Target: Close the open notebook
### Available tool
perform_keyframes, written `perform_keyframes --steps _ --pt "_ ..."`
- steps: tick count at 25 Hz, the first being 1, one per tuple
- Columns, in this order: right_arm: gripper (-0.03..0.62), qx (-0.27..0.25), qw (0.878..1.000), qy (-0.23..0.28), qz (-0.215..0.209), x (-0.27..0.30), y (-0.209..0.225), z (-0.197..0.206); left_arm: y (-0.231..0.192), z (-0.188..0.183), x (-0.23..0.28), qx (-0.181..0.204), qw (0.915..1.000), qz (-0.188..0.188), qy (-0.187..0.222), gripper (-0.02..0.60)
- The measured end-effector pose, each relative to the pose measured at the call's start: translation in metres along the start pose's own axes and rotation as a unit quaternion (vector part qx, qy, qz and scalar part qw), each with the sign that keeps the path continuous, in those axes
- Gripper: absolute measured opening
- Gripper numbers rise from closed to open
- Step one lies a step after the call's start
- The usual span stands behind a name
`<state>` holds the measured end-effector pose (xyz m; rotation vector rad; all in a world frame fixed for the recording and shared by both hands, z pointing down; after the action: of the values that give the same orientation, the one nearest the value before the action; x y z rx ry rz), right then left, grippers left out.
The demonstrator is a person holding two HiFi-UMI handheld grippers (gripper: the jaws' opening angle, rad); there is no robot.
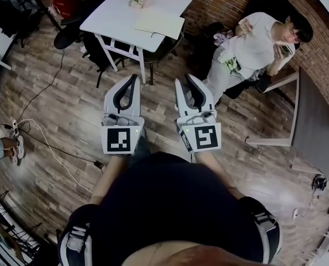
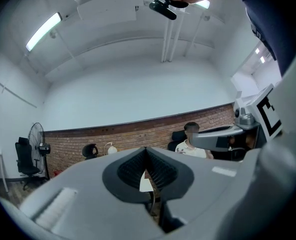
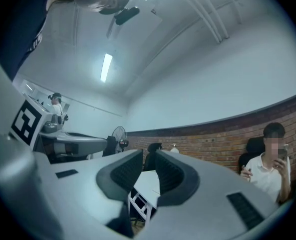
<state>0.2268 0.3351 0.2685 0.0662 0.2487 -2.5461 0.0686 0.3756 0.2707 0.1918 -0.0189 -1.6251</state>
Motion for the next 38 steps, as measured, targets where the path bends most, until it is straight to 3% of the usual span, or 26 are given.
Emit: perform_keyframes --steps 18,28,38 --pt "0.043 0.014 0.996 -0.02 0.086 0.122 0.023 0.02 -0.085 0.027 0.109 -0.004 0.9955 0.095 0.004 0.006" --pt "0.043 0.004 0.994 -0.02 0.107 0.144 0.018 0.012 -0.107 0.029 0.128 -0.03 0.9937 0.107 0.012 0.006" --pt "0.043 0.001 0.993 -0.01 0.117 0.168 0.037 0.014 -0.117 0.027 0.157 -0.018 0.9929 0.116 0.022 0.006"
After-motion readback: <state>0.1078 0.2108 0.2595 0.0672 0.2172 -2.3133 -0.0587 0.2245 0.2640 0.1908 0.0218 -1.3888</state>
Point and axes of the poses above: the fingertips, and each gripper's own axes: x forward along the fingers, y to its right, z out of its underside, the point moved 6 cm from there along -x, backward along the fingers, and after that the axes turned 13 degrees about -z, right-handed, at the moved point
